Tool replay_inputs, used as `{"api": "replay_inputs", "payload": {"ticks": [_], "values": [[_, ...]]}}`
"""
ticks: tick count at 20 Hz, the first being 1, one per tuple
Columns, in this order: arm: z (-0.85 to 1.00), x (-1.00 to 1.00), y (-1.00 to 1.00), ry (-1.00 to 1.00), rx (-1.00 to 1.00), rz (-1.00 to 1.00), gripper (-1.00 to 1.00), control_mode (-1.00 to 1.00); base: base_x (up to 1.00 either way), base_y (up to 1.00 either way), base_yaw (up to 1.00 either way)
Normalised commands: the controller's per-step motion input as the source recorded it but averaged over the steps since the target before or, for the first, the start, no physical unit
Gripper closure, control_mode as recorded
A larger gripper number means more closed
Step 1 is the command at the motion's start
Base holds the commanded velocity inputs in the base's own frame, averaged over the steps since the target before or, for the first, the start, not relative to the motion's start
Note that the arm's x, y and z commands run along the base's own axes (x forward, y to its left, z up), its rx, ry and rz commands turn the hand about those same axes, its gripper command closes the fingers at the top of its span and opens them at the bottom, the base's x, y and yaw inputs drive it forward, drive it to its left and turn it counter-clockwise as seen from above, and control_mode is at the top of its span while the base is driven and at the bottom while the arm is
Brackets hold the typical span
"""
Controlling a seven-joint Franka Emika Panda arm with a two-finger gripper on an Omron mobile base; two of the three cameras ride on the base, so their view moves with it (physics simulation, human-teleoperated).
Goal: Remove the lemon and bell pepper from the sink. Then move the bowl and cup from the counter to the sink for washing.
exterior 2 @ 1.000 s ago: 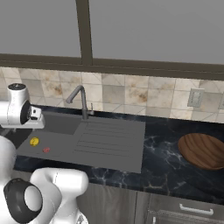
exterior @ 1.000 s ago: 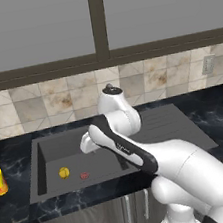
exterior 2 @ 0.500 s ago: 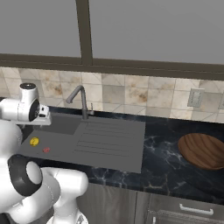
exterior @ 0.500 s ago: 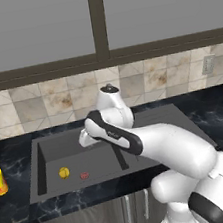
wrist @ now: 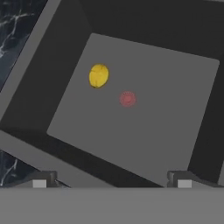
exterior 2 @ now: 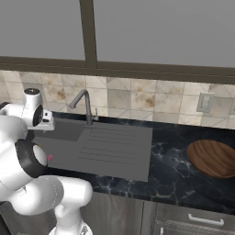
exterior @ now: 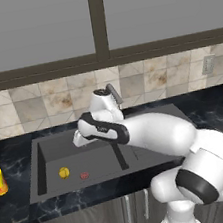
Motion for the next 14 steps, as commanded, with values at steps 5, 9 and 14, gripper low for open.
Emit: {"api": "replay_inputs", "payload": {"ticks": [5,9,14], "values": [[-0.19,0.29,0.22,0.0,0.0,0.0,-1.0,-1.0,0.0,0.0,0.0],[-0.21,0.32,0.22,0.0,0.0,0.0,-1.0,-1.0,0.0,0.0,0.0],[-0.22,0.35,0.23,0.0,0.03,0.0,-1.0,-1.0,0.0,0.0,0.0]]}}
